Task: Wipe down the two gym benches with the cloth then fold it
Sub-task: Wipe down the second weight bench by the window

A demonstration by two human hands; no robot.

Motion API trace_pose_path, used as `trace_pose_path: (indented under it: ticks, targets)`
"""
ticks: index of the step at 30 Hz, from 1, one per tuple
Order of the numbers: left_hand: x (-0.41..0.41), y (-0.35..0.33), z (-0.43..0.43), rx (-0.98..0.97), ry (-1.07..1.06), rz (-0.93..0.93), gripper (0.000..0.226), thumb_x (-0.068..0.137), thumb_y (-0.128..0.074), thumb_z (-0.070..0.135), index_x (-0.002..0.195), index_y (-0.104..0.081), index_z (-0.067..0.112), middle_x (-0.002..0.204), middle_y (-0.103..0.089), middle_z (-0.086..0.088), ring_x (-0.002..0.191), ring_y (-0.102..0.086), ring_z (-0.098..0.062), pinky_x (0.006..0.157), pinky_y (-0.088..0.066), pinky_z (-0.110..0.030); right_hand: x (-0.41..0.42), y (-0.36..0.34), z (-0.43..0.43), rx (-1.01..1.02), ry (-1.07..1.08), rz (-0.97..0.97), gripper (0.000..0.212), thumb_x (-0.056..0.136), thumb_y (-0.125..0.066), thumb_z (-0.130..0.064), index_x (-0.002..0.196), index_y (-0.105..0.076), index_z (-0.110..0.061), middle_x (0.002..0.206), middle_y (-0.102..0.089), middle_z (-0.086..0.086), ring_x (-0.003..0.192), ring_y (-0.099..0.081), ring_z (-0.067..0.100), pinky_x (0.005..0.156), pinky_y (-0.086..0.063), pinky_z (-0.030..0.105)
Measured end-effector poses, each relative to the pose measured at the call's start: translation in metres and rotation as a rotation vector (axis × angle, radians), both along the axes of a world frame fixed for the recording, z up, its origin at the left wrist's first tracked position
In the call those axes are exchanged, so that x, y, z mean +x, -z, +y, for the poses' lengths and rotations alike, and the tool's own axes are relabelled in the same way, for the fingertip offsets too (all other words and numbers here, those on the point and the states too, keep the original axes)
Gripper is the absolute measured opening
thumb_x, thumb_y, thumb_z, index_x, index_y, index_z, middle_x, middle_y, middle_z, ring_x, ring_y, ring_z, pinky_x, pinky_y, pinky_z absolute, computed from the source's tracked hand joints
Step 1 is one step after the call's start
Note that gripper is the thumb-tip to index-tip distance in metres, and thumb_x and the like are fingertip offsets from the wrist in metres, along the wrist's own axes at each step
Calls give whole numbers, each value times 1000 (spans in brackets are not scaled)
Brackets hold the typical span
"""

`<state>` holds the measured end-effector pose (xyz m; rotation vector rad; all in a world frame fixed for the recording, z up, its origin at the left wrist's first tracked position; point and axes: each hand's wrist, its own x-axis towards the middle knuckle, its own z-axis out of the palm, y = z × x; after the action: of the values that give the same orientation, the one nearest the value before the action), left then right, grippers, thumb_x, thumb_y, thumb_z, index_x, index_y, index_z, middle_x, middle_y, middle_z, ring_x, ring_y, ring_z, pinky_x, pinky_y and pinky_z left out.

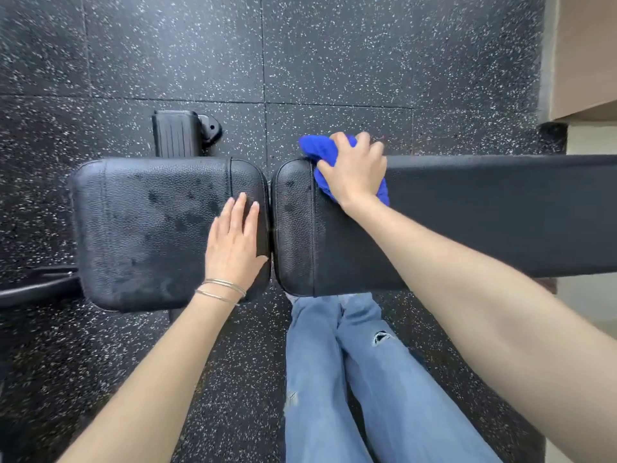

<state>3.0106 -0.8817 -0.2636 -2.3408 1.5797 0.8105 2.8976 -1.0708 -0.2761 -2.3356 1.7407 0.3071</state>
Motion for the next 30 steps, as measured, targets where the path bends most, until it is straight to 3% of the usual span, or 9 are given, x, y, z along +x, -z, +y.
trace_pose_path:
  ticks: [4, 10, 13, 15, 17, 19, 23, 27, 30]
  targets:
    - [2, -4, 26, 48, 14, -9, 98, 77, -71, 33, 149, -9, 11, 159, -5, -6, 147, -3, -25, 119, -17, -41, 20, -2, 36, -7, -271, -31, 45, 77, -63, -49, 117, -55, -29, 121, -51, 9, 103, -46, 32, 82, -38, 40]
    - [-11, -3, 29, 37, -78, -8, 98, 77, -72, 29, 149, -8, 10, 159, -4, -5, 147, -1, -25, 119, -17, -37, -47, -9, 96, -11, -849, -76, 49, 49, -81, -50, 90, -70, -27, 94, -68, 7, 77, -61, 30, 65, -47, 33]
    - [-15, 0, 33, 7, -116, -13, 97, 77, -72, 26, 149, -10, 11, 159, -6, -4, 147, -3, -25, 118, -19, -37, -68, -7, 98, -40, -1122, -144, 37, 57, -77, -48, 87, -70, -29, 91, -69, 6, 71, -61, 28, 60, -46, 32]
    - [-16, 1, 37, -14, -116, -14, 96, 76, -73, 27, 149, -12, 10, 159, -8, -4, 147, -5, -25, 119, -19, -38, -63, -8, 78, -50, -1234, -67, 36, 64, -70, -52, 94, -68, -32, 94, -67, 5, 75, -61, 27, 62, -46, 32]
    - [-16, 3, 42, -38, -114, -10, 94, 77, -73, 27, 149, -15, 10, 159, -10, -4, 146, -6, -26, 119, -18, -38, -44, -7, 53, -67, -1094, 19, 43, 69, -65, -55, 105, -64, -31, 107, -63, 7, 91, -58, 28, 72, -44, 35]
    - [-16, 4, 48, -36, -105, -12, 92, 78, -72, 27, 149, -15, 10, 159, -10, -4, 146, -7, -27, 119, -18, -37, -14, -3, 29, -28, -730, 13, 45, 76, -62, -50, 115, -57, -29, 122, -52, 10, 109, -47, 31, 84, -38, 41]
    - [-17, 5, 62, -9, -89, -21, 91, 80, -69, 26, 149, -11, 13, 160, -5, -3, 147, -5, -25, 118, -21, -36, 30, 1, 1, 31, -238, -17, 42, 82, -59, -47, 120, -53, -28, 129, -47, 10, 118, -41, 34, 94, -36, 45]
    - [-19, 2, 72, 2, -105, -12, 90, 80, -68, 20, 149, -11, 15, 160, -4, -2, 147, -4, -23, 115, -25, -36, -9, -4, 44, -25, -394, -89, 48, 72, -66, -46, 115, -58, -28, 118, -53, 12, 106, -48, 33, 85, -37, 42]
    - [-22, 1, 71, 13, -122, -19, 90, 80, -68, 20, 149, -10, 14, 160, -3, -2, 147, -4, -24, 115, -24, -37, -70, -8, 102, -36, -650, -203, 47, 52, -80, -43, 93, -70, -21, 95, -65, 13, 79, -58, 32, 67, -44, 38]
